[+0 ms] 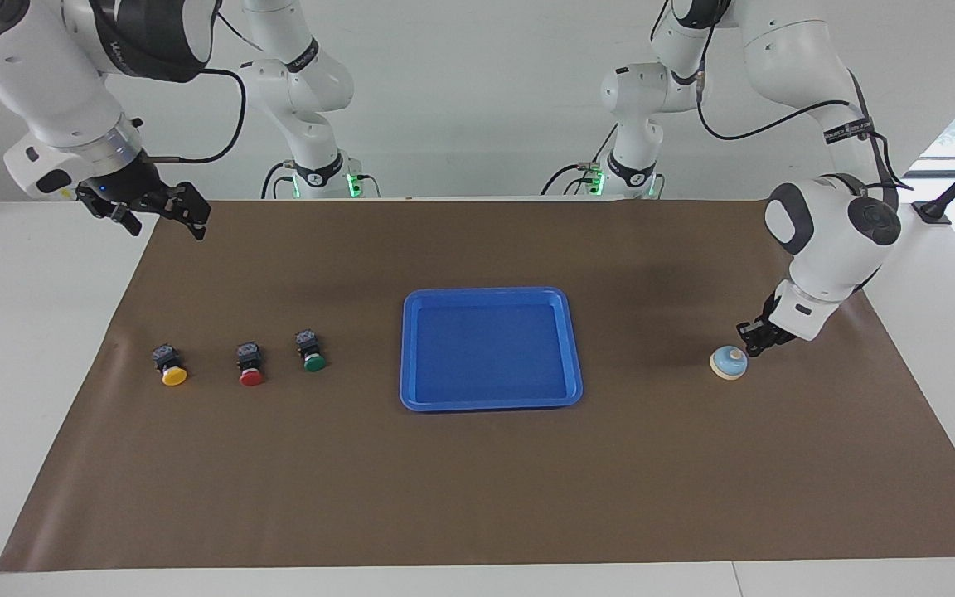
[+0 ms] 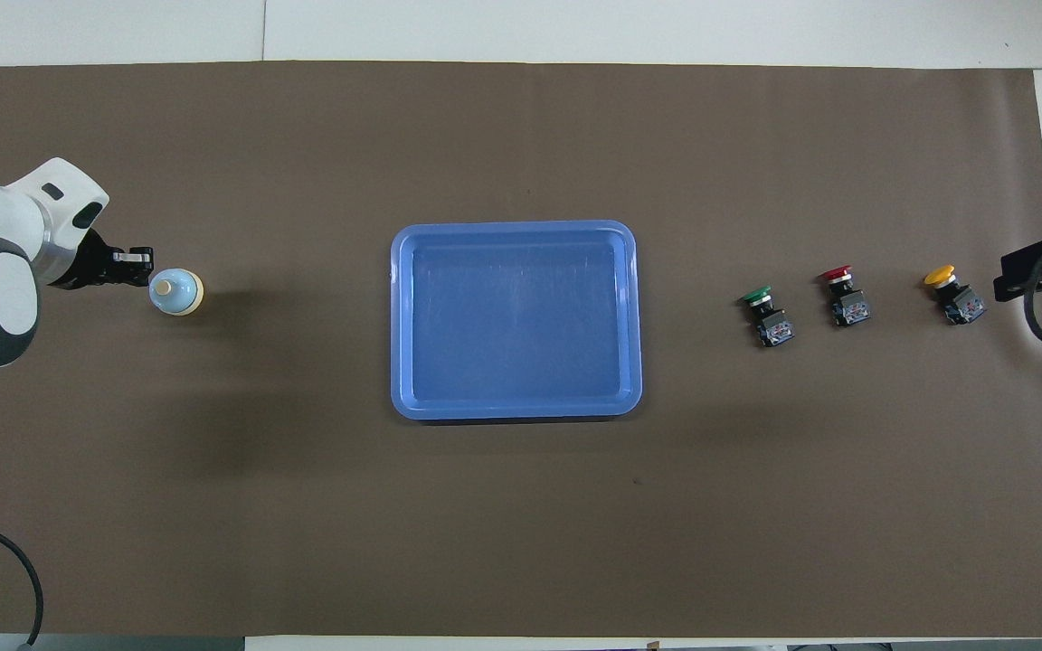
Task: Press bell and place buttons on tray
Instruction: 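Move the left gripper down onto the bell and press it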
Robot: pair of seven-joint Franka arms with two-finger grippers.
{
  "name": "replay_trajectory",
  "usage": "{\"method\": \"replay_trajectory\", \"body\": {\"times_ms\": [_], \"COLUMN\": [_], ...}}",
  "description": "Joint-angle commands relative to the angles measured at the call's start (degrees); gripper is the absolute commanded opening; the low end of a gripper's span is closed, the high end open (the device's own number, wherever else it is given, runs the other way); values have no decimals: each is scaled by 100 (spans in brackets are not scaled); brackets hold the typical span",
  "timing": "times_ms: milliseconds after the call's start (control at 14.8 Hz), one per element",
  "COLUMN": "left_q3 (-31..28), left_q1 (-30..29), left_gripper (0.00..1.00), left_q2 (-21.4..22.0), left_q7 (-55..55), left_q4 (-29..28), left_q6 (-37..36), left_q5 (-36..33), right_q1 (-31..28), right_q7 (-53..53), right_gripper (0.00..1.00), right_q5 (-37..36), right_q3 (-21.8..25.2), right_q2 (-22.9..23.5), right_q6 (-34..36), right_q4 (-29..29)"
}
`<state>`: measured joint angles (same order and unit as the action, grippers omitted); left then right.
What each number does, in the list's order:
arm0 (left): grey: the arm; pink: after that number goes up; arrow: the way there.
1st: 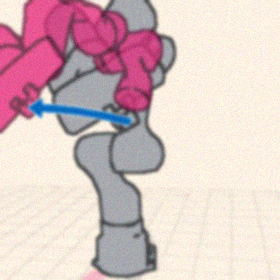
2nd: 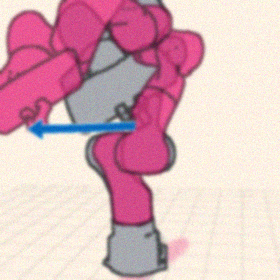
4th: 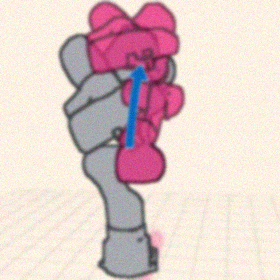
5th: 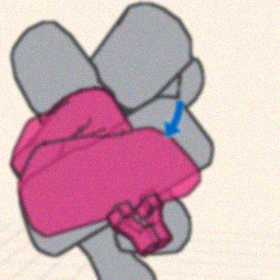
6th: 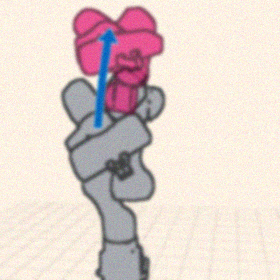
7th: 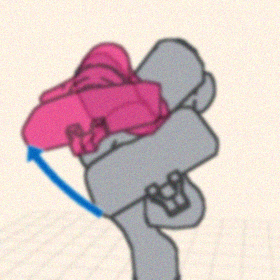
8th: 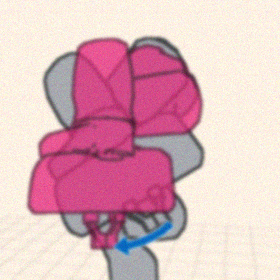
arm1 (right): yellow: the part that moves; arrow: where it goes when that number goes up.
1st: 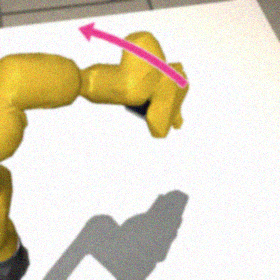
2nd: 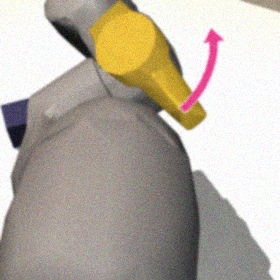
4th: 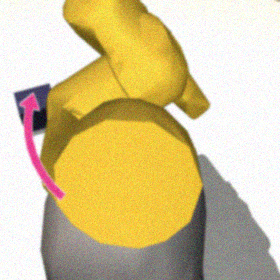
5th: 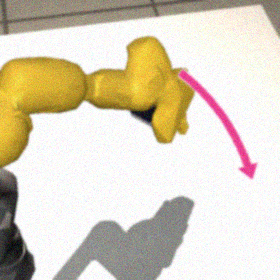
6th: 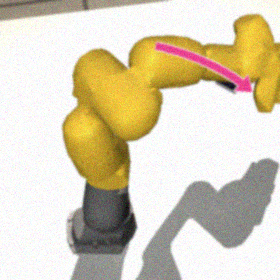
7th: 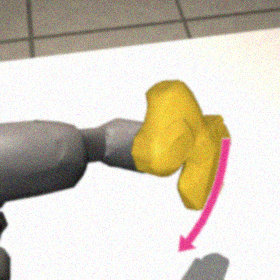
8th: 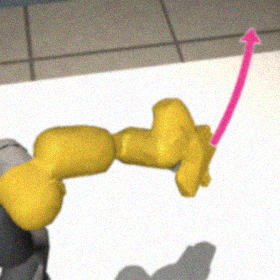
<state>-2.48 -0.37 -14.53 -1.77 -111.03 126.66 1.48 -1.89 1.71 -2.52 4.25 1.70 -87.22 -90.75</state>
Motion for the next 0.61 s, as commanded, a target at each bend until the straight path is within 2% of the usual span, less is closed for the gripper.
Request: {"method": "replay_trajectory", "body": {"times_ms": [0,202,540], "left_q3": [-15,-15,-24], "left_q1": [46,81,107], "left_gripper": [0,0,0], "left_q2": [64,73,20], "left_q7": [19,37,19], "left_q4": [-191,-261,-649], "left_q6": [219,228,800], "left_q5": [-51,-42,-51], "right_q1": [-23,39,65], "right_q7": [119,14,13], "right_gripper": [100,100,100], "right_q5": [128,278,366], "right_q3": [-47,-73,-82], "right_q2": [-213,-407,-249], "right_q6": [-549,-1103,-1386], "right_q4": [-477,-1013,-1076]}}
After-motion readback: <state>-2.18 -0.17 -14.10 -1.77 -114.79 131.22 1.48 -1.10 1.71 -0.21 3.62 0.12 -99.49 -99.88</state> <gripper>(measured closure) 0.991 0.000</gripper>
